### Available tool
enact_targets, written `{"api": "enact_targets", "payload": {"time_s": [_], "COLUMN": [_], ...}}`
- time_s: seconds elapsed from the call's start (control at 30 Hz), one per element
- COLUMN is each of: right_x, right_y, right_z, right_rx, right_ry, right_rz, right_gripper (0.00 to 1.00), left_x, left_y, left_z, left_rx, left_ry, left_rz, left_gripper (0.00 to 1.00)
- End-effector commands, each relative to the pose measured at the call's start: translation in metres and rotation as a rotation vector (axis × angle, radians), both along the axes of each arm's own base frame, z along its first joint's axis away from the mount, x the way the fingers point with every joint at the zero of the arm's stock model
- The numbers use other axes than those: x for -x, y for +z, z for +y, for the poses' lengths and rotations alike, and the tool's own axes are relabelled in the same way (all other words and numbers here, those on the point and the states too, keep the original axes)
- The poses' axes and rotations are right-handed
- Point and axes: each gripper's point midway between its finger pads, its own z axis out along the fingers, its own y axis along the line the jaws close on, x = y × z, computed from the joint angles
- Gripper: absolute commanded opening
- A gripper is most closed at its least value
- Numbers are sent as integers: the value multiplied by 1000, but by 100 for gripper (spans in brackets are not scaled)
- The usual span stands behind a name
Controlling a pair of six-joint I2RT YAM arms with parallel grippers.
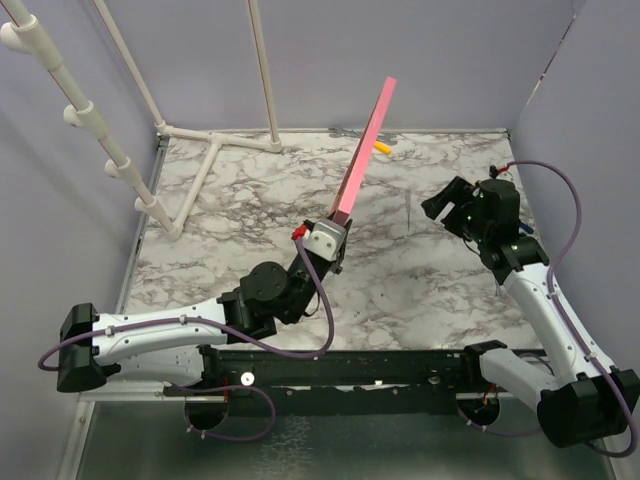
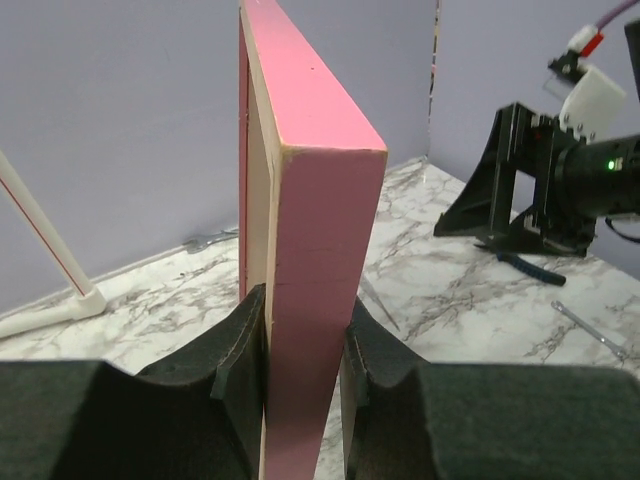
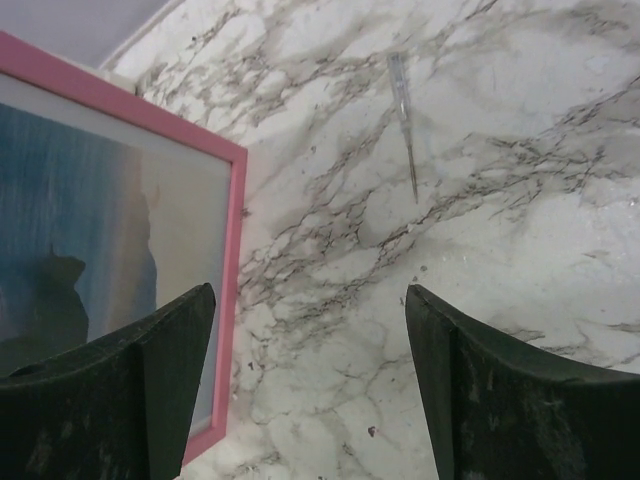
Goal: Take the photo out of the frame
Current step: Turn over the photo frame at the center of the board.
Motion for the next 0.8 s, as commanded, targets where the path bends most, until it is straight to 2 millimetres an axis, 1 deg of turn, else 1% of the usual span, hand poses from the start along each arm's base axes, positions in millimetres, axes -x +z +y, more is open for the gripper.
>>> {"api": "enact_targets", "payload": {"time_s": [0.0, 0.1, 0.33, 0.5, 0.6, 0.67, 0.77], "right_x": [1, 1, 0, 1, 2, 3, 6], "right_y": [-11, -23, -36, -49, -56, -61, -71], "right_z": [23, 26, 26, 25, 24, 24, 23], "right_rx": [-68, -71, -59, -46, -37, -31, -27], "right_ry": [117, 133, 141, 141, 142, 143, 145], "right_rz": [2, 24, 46, 70, 84, 92, 110], "right_gripper": [79, 78, 77, 77, 77, 77, 77], "left_x": [3, -1, -11, -21, -25, -27, -27], "left_y": [19, 22, 21, 10, 2, -6, -17], "left_z": [7, 11, 14, 25, 36, 42, 58], "left_rx": [294, 342, 428, 497, 536, 554, 604], "left_ry": [-54, -61, -78, -64, -51, -40, -20], "left_rz": [71, 81, 128, 178, 201, 218, 241], "left_gripper": [0, 0, 0, 0, 0, 0, 0]}}
